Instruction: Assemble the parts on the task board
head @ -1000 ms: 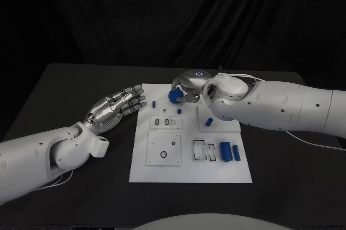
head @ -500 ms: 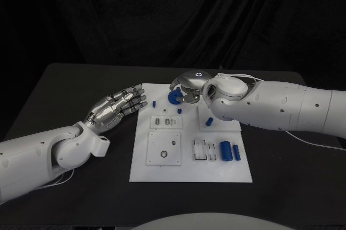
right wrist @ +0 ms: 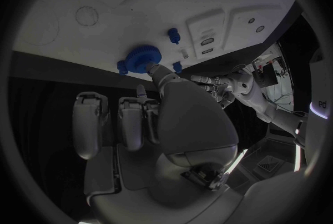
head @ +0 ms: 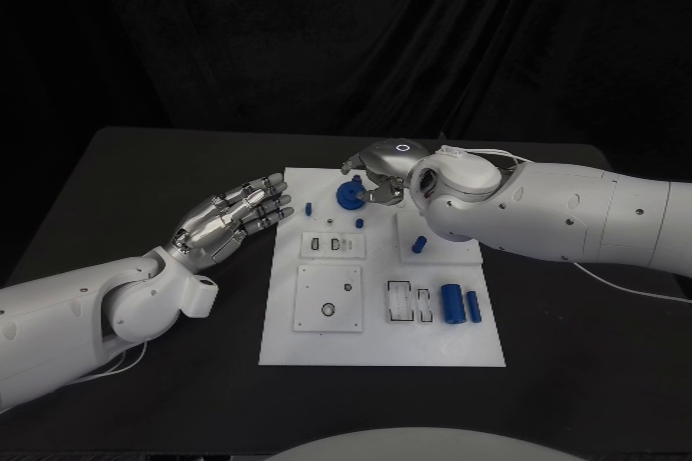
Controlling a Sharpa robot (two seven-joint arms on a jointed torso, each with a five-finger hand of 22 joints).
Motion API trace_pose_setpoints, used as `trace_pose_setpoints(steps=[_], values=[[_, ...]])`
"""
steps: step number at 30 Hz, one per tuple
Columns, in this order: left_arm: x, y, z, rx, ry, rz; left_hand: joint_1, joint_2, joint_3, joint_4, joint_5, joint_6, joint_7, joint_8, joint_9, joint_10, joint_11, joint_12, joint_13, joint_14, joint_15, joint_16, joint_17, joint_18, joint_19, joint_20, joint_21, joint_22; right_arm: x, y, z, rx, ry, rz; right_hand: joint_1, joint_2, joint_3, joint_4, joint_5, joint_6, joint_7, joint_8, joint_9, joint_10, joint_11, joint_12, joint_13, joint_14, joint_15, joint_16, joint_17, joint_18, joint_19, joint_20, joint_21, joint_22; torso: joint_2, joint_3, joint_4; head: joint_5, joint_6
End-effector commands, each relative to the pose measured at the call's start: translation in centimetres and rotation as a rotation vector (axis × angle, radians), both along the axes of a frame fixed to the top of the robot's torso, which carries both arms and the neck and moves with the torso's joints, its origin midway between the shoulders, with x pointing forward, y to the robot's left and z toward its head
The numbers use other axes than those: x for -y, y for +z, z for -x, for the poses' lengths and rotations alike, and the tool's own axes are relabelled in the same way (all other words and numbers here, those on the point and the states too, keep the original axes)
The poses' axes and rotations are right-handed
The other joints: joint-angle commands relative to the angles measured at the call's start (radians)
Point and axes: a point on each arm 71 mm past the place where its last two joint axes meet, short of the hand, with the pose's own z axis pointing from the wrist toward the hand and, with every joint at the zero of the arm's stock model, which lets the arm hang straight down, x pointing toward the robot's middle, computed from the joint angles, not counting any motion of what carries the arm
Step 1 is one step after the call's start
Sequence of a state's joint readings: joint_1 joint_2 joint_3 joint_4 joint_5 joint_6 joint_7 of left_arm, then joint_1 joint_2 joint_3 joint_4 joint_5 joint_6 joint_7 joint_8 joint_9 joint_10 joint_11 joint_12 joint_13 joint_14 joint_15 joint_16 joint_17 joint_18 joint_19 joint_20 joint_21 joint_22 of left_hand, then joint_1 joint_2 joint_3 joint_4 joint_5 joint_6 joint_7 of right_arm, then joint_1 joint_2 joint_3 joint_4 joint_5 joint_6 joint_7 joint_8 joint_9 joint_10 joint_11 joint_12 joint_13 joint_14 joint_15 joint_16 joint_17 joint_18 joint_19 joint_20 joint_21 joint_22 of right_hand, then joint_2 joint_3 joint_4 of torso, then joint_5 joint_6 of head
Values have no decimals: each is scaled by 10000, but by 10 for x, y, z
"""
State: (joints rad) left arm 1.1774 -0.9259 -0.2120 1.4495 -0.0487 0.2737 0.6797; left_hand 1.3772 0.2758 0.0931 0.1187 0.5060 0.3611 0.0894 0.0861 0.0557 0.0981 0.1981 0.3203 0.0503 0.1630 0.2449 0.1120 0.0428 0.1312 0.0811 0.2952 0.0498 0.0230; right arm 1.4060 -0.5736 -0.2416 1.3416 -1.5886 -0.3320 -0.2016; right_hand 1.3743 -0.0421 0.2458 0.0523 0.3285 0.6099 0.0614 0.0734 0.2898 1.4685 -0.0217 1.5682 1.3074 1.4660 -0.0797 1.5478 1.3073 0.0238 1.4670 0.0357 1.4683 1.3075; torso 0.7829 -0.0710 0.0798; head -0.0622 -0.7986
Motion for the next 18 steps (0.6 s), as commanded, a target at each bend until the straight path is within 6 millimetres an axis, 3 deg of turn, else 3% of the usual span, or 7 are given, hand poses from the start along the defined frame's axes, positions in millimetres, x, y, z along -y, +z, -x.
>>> trace_pose_setpoints(steps=[1, 6, 10, 16, 18], values=[[-2, 6, 1, 599, 185, 754, -86, -5, 85, -14, 21, -36, 66, -57, -8, -63, 43, -23, -8, 26, 92, 79, 11, -206, 54, -15, 11, 7, 4, 5, 2, 405, 14, -358, -19, 22, 36, 78, 24, 390, 26, 52, 81, 1023, -41, 26, 2634, 952, -40, -47, 2342, 53, 445, -64, -63, 2239, 3, 3, 0, -16, 66], [-3, 6, 2, 598, 230, 734, -88, -6, 88, -14, 20, -23, 66, -54, -6, -59, 43, -6, -5, 32, 93, 85, 12, -207, 62, -14, 16, 9, 12, 3, 2, 19, -104, 31, -185, 27, -15, 210, -118, 580, 35, 38, -7, 1023, -27, 26, 2634, 952, -25, -53, 2336, 52, 451, -52, -68, 2242, -8, 6, -19, -87, 102], [-1, 5, 2, 576, 172, 769, -88, -6, 88, -14, 20, -23, 66, -54, -6, -59, 43, -6, -5, 32, 93, 85, 12, -207, 62, -14, 16, 9, 13, -3, 2, -389, -116, 419, -183, 33, -12, 212, -134, 532, 36, 24, -37, 1023, -26, 26, 2634, 949, -25, -62, 2327, 56, 444, -52, -82, 2237, -43, 0, -76, -30, 57], [-1, 3, 3, 526, 145, 772, -93, -8, 95, -16, 20, -28, 67, -55, -6, -62, 44, -16, -7, 31, 95, 86, 12, -210, 58, -14, 13, 8, 12, -10, 1, -690, -116, 669, -163, 45, 1, 204, -149, 484, 34, 2, -73, 1023, -27, 26, 2634, 944, -24, -75, 2313, 61, 434, -50, -102, 2230, -76, -12, -102, 20, 10], [-1, 3, 3, 512, 156, 759, -93, -8, 95, -16, 20, -28, 67, -55, -6, -62, 44, -16, -7, 31, 95, 86, 12, -210, 58, -14, 13, 8, 12, -11, 0, -722, -129, 705, -163, 45, 1, 204, -149, 484, 34, 2, -73, 1023, -27, 26, 2634, 944, -24, -75, 2313, 61, 434, -50, -102, 2230, -96, -38, -95, 3, -38]])
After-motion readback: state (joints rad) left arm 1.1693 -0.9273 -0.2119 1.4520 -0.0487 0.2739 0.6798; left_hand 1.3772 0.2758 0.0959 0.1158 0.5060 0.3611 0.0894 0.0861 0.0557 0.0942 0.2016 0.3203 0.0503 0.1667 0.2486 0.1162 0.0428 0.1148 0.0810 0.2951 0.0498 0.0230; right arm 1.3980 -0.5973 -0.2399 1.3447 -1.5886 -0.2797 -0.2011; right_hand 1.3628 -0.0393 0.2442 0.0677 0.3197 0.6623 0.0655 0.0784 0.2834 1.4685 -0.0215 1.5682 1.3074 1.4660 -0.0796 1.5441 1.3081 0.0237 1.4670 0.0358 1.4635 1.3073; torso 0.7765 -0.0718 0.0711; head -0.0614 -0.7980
